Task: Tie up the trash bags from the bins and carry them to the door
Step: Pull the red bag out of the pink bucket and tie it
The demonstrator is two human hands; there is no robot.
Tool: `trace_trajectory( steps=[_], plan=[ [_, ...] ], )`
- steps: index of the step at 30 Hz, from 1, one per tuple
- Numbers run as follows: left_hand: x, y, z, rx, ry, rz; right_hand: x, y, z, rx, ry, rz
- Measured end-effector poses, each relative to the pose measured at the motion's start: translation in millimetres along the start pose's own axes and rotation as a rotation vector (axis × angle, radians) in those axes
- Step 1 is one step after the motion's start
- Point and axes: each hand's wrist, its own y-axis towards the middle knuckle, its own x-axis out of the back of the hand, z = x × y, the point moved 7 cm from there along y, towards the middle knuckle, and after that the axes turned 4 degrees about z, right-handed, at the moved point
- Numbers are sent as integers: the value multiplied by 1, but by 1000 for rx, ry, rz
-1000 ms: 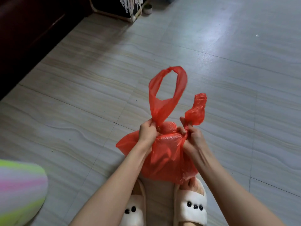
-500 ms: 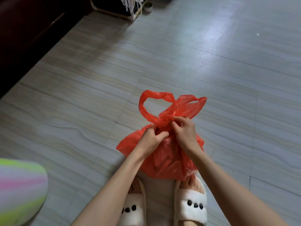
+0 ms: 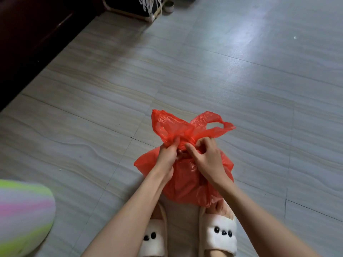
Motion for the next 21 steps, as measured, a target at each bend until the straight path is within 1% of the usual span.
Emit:
trace_trajectory(
  steps=[2,4,6,8,10,13,15,17,18,20,21],
  plan=[
    [3,1,5,14,-36,15,0,5,-7,-194,32,31],
    [4,1,8,7,-38,50,-2,8,-15,-369,73,105],
    [3,-1,5,-8,-10,98,-8,10,-21,-517,222,194],
    [3,-2,-1,-27,6,147,-15,10,-24,-634,432,237],
    [4,-1,-5,-41,32,179,-17,14,-22,-621,590,203],
    [4,1,-4,-6,73,159,-14,17,-19,-551,801,54],
    [3,1,0,79,-39,176,-13,16,-16,-522,903,33],
    [3,0,4,186,-195,216,-12,14,-14,-513,1015,101],
    [4,0,6,230,-246,243,-13,12,-12,-508,1078,161],
    [5,1,13,293,-283,297,-14,8,-3,-484,1167,308],
    [6,2,17,310,-281,311,-16,5,-1,-490,1171,357]
  ],
)
